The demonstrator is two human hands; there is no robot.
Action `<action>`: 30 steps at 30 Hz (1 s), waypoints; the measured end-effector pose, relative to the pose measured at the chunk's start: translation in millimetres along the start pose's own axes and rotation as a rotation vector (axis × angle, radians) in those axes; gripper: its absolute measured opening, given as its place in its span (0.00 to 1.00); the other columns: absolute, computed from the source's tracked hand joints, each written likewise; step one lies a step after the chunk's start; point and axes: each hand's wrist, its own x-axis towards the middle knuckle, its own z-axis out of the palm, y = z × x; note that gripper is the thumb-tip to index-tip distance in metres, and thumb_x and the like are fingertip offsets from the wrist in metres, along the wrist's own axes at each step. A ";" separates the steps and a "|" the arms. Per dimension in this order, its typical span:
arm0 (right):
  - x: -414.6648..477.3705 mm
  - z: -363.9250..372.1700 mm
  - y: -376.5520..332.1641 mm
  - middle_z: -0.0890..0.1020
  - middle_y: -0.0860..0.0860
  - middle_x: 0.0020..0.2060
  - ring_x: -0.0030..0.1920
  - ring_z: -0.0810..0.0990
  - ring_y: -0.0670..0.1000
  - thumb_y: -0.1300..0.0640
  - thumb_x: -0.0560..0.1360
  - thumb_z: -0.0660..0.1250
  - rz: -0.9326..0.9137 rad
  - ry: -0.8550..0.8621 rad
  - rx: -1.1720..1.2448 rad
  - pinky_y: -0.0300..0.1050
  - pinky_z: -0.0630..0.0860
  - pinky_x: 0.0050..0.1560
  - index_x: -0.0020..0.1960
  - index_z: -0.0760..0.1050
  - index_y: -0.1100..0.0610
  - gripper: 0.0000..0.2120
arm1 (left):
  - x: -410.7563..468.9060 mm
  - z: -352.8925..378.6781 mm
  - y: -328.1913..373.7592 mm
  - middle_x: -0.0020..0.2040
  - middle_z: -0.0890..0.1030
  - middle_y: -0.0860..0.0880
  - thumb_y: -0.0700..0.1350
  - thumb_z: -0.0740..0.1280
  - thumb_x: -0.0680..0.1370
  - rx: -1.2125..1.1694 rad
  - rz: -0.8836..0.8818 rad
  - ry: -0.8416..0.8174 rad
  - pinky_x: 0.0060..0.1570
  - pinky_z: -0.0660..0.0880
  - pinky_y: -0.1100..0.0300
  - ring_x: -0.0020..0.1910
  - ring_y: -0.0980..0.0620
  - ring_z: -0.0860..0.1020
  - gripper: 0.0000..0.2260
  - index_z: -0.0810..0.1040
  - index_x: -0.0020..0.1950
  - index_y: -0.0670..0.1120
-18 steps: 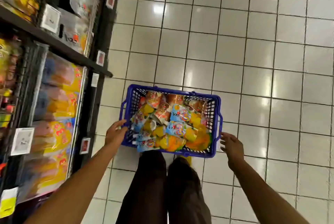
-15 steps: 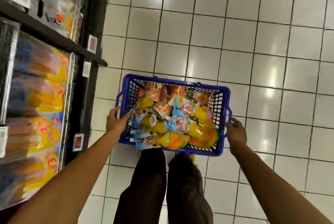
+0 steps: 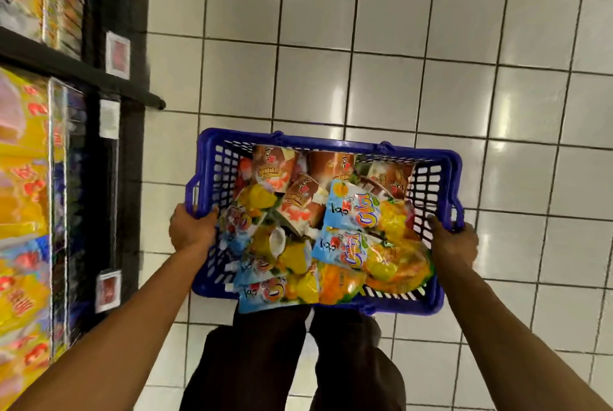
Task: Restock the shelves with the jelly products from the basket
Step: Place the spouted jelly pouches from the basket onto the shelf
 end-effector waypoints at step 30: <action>-239.8 -350.0 -239.4 0.80 0.54 0.38 0.38 0.79 0.56 0.47 0.63 0.76 -0.255 0.128 0.062 0.53 0.78 0.45 0.43 0.76 0.55 0.16 | -246.5 -355.4 230.0 0.40 0.81 0.46 0.46 0.76 0.65 -0.112 0.124 0.070 0.38 0.78 0.51 0.37 0.45 0.80 0.12 0.80 0.45 0.48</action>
